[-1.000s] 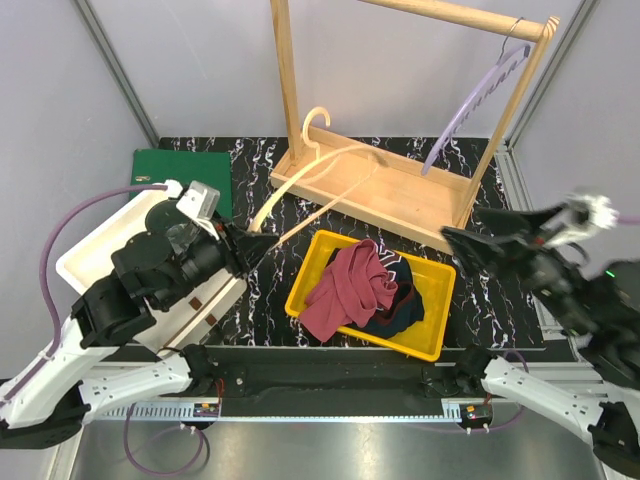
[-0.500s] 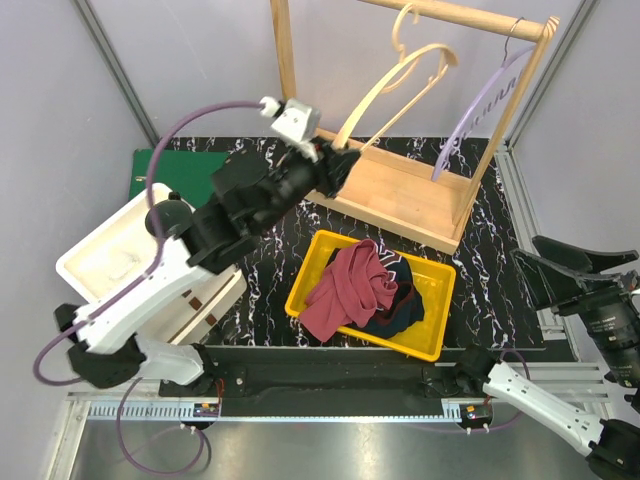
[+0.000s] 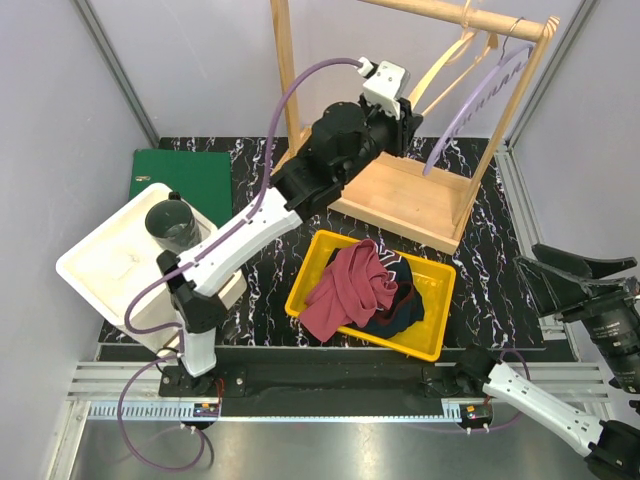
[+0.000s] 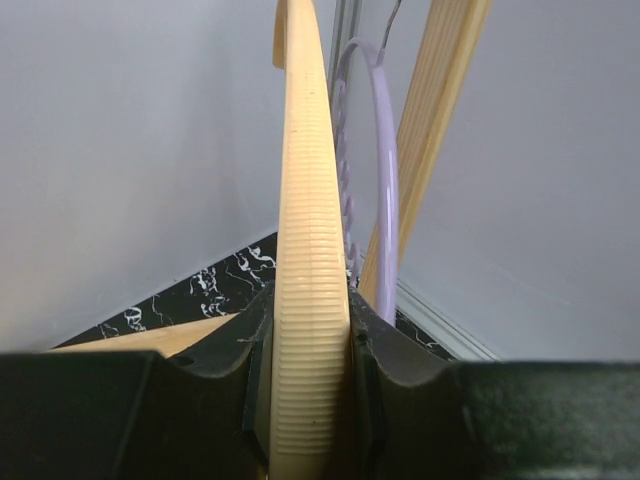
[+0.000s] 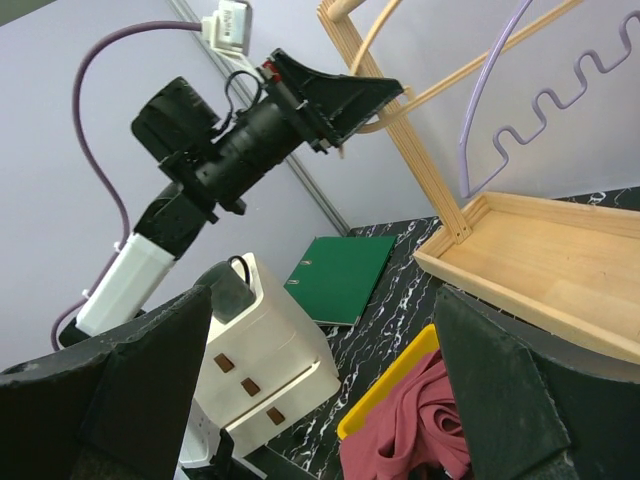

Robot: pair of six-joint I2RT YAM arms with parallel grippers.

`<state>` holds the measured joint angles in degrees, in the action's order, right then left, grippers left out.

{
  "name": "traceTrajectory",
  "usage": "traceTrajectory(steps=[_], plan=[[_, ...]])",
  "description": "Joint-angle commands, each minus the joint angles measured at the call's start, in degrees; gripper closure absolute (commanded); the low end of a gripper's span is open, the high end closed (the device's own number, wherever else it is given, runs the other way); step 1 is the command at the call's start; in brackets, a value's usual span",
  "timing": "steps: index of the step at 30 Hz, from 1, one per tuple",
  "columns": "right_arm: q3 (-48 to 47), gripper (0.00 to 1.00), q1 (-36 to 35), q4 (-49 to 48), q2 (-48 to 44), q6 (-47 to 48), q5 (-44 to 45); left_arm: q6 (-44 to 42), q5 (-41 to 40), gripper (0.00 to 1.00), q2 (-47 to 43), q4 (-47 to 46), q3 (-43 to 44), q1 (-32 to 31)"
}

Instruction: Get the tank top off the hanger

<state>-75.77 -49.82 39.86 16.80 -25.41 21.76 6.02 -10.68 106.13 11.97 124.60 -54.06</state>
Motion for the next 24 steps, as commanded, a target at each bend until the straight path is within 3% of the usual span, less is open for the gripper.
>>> traceTrajectory(steps=[1,7,11,14,15,18,19,24], plan=[[0.4,0.0,0.0,0.0,-0.3,-1.4,-0.3,1.4,2.1,1.0,2.1,-8.5,4.8,0.9],[1.1,0.0,0.1,0.0,0.1,-1.5,-0.1,5.6,5.0,1.0,6.1,-7.1,5.5,3.4],[3.0,0.0,0.1,0.0,0.3,-1.7,0.9,7.2,7.5,1.0,2.7,-9.2,-3.4,4.0],[4.3,0.0,0.1,-0.1,0.6,-1.9,1.4,8.0,11.8,0.75,-1.2,-11.5,-10.3,4.6],[4.6,0.0,0.1,-0.2,1.0,-1.9,1.4,8.0,12.3,0.61,-2.1,-11.6,-11.6,4.8],[5.8,0.0,0.1,-0.7,1.5,-2.0,1.4,8.7,14.2,0.44,-5.9,-10.1,-15.6,5.3],[6.2,0.0,0.1,-1.1,1.7,-2.2,1.3,9.2,14.9,0.33,-7.1,-9.3,-16.6,5.5],[10.8,0.0,0.1,-4.6,3.0,-2.7,0.7,11.2,17.7,0.13,-17.9,-9.7,-28.1,5.7]])
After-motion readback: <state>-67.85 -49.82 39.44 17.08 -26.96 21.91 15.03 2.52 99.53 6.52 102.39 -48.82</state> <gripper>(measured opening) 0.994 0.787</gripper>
